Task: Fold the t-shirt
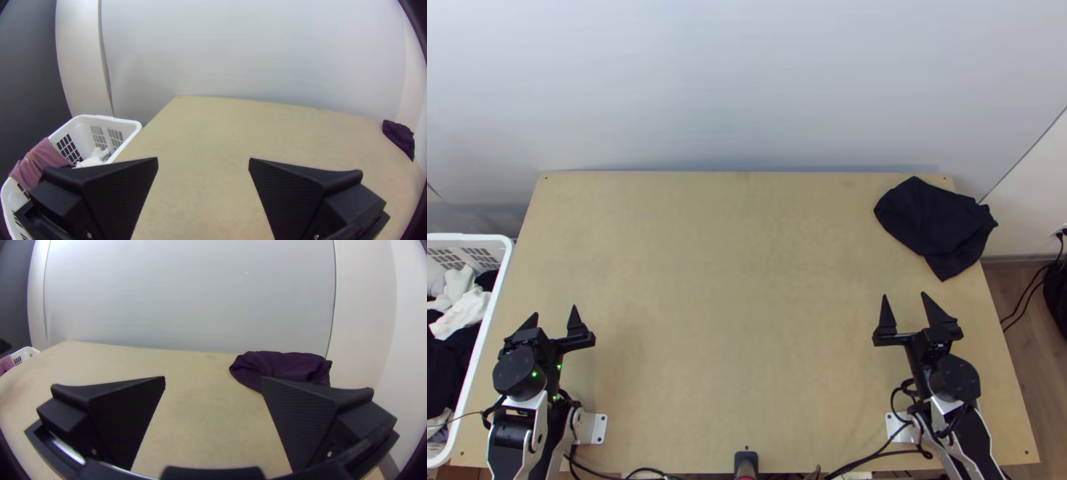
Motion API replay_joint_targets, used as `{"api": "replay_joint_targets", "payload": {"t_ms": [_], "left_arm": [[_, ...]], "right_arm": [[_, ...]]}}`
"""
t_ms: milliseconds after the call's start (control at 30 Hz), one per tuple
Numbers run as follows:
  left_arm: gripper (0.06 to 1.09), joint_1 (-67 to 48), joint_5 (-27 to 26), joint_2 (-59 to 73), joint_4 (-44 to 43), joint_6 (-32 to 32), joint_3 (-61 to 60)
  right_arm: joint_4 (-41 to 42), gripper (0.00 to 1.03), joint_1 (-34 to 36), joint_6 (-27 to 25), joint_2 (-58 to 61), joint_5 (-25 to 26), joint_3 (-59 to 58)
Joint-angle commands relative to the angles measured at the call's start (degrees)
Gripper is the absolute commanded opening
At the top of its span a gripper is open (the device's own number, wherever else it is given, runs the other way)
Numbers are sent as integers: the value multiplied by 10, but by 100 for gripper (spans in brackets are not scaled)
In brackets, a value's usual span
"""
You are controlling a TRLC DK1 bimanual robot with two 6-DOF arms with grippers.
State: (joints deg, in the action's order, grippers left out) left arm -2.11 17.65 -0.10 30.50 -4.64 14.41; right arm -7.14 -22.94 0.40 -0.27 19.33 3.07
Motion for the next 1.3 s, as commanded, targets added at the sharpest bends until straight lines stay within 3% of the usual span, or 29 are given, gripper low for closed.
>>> {"api": "replay_joint_targets", "payload": {"t_ms": [0, 100, 367, 533, 733, 900, 1033, 1100, 1267], "left_arm": [[105, 0, 0, 0, 0, 1, 0], [105, 0, 0, 0, 0, 1, 1], [105, 0, 0, 0, 0, 1, 0], [105, 4, -6, 0, 1, 1, 1], [105, 5, -5, 0, 1, 13, 2], [105, -14, 5, 0, -15, 37, 1], [105, -9, 49, 0, -41, 44, 0], [105, -5, 49, 1, -36, 43, 16], [105, 11, 49, 77, -38, 43, 72]], "right_arm": [[0, 99, 0, 0, 0, 0, 0], [0, 99, -7, 66, 0, 0, 0], [25, 99, -3, 65, 0, 1, -3], [32, 99, 11, 26, 0, 7, -4], [99, 99, 25, -84, -1, 16, -16], [103, 99, 21, -80, -1, 16, -20], [104, 99, 16, -75, -1, 18, -22], [124, 99, 18, -77, -1, 40, -18], [199, 99, 13, -122, 1, 44, 14]]}}
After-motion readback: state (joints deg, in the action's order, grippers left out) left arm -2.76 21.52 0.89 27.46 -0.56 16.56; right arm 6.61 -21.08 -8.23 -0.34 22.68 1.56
